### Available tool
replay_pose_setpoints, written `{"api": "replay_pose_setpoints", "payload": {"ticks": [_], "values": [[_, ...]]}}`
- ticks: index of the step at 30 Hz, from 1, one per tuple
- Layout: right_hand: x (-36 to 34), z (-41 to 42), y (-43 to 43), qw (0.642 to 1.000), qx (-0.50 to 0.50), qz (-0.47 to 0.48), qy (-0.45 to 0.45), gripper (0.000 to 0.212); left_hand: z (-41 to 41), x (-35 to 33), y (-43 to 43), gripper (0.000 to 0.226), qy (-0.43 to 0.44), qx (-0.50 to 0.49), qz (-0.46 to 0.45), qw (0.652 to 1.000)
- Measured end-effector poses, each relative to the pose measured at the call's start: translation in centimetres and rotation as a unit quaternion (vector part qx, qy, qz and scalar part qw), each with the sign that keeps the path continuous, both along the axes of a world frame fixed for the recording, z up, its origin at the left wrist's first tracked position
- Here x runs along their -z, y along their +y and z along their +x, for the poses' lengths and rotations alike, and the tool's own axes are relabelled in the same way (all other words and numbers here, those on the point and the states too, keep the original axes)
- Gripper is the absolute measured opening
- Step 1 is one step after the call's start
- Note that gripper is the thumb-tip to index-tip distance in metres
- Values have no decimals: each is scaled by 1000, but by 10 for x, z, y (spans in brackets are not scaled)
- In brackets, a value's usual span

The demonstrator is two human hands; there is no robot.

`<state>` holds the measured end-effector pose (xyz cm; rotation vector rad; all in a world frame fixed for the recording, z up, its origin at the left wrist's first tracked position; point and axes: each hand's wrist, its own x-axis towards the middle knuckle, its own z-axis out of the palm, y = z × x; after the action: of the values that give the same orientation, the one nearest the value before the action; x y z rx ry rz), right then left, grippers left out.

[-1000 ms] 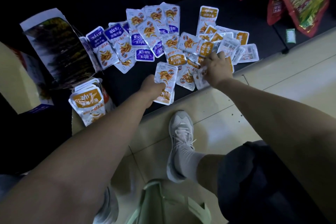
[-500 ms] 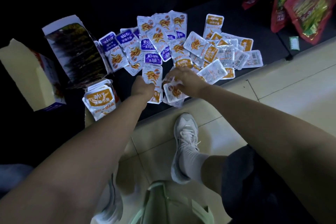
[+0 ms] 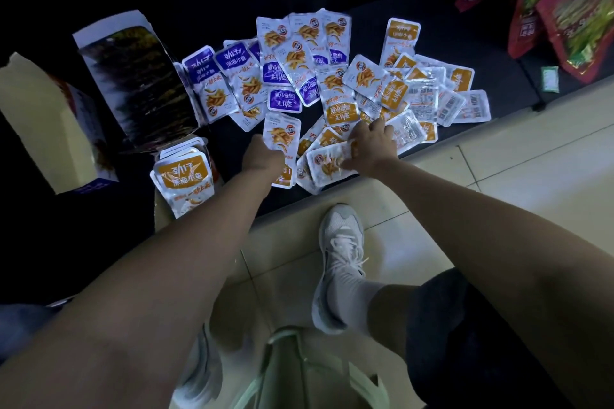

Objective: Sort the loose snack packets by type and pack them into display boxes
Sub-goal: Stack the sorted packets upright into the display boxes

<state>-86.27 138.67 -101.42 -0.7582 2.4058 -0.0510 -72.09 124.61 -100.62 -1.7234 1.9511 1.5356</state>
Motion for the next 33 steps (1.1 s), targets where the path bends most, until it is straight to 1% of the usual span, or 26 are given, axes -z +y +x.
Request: {"api": "replay_pose_setpoints", "payload": {"ticks": [3, 4, 5, 6, 7, 9, 12, 14, 18, 21, 23, 24, 26, 27, 28, 30, 31, 33], "values": [[-1, -10, 5, 997, 18, -68, -11, 40, 1, 1, -2, 33, 2, 4, 11, 1000], [-2, -14, 7, 994, 37, -101, -36, 27, 2, -1, -2, 33, 4, 7, 15, 1000], [-4, -18, 9, 985, 63, -141, -81, 19, 2, -2, -2, 33, 7, 11, 18, 1000], [-6, -21, 11, 972, 88, -182, -123, 22, 3, -4, -1, 32, 6, 14, 21, 1000], [-9, -24, 13, 961, 98, -214, -144, 23, 3, -5, -1, 32, 9, 16, 20, 1000], [-16, -27, 14, 948, 99, -251, -166, 19, 4, -7, -1, 32, 13, 20, 23, 999], [-25, -23, 7, 928, 97, -262, -246, 23, 3, -12, 0, 30, 22, 35, 32, 999], [-28, -17, -1, 927, 66, -256, -267, 19, 2, -17, 3, 28, 34, 53, 44, 997], [-35, 0, -17, 929, 7, -252, -270, 21, -1, -28, 8, 15, 58, 76, 82, 992], [-35, 7, -24, 932, 8, -266, -245, 20, 1, -33, 11, 18, 84, 76, 112, 987], [-34, 9, -25, 927, 11, -284, -245, 20, 5, -27, 10, 26, 75, 98, 93, 988], [-32, 9, -26, 920, 28, -302, -248, 23, 7, -22, 8, 31, 55, 98, 66, 991], [-25, 7, -26, 911, 97, -332, -224, 30, 10, -14, 3, 36, 34, 49, 12, 998], [-19, 5, -24, 920, 116, -322, -188, 30, 11, -12, 0, 40, 30, 18, -3, 999], [-14, 2, -22, 939, 113, -289, -149, 32, 11, -14, -3, 42, 26, -5, -17, 1000], [-6, -1, -16, 981, 38, -170, -86, 41, 12, -16, -8, 44, 9, -32, -36, 999], [-3, 0, -12, 992, -13, -113, -62, 49, 13, -15, -10, 44, 1, -38, -37, 999], [0, 6, -9, 995, -85, -50, -13, 60, 12, -16, -10, 44, -2, -41, -29, 999]]}}
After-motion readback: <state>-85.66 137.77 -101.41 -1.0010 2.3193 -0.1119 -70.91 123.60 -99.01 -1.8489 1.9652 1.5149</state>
